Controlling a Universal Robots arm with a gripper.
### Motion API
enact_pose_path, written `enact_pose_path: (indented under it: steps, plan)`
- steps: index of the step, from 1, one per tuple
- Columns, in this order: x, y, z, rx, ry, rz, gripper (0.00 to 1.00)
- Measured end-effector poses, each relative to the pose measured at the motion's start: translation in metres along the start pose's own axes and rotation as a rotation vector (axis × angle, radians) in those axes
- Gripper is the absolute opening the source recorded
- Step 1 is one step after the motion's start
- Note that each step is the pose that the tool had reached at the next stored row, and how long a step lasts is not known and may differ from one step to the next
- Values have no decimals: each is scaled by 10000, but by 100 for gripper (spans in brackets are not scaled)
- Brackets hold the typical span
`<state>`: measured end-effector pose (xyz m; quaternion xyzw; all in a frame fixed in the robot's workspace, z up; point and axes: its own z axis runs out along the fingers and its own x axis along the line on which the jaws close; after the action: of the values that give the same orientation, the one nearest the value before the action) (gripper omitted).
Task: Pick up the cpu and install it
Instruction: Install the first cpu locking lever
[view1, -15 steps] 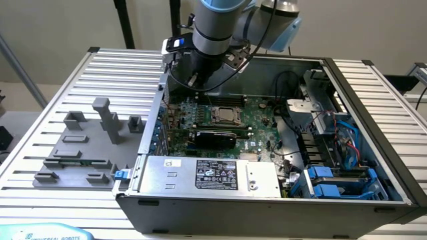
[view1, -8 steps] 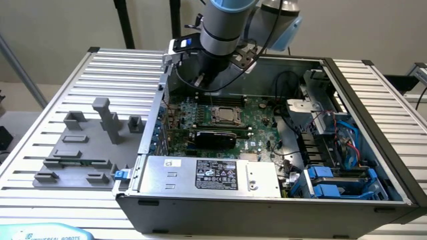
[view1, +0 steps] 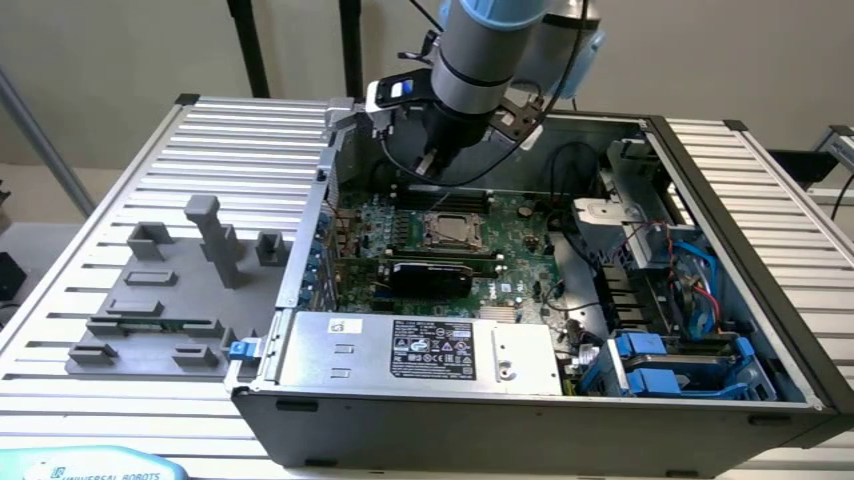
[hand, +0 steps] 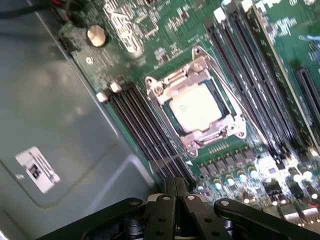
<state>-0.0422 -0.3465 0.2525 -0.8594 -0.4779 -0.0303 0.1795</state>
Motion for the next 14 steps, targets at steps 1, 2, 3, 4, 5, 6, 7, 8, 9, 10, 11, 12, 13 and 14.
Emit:
enact_pose_path:
  steps: [1,2,3,4,5,6,7,8,9,10,11,12,13,14]
  plan:
    - [1,12,-4,3,3,-1,11]
    - [-1,13,-3,4,4,-2,11]
    - [-1,12,-3,-6,9,-2,11]
    - [-4,9,-1,-37,27,-16,11]
    - [-7,8,3,-56,38,-24,11]
    - [-13,4,13,-77,35,-29,11]
    - [-24,-6,27,-93,16,-28,11]
    - [-35,-18,41,-109,-5,-25,11]
    - [-46,-30,57,-123,-25,-23,11]
    - [-55,-39,72,-134,-42,-21,11]
    - [-62,-47,87,-144,-59,-20,11]
    - [-68,-52,103,-155,-76,-19,11]
    - [-71,-58,121,-167,-95,-19,11]
    - [-70,-63,138,-184,-114,-18,11]
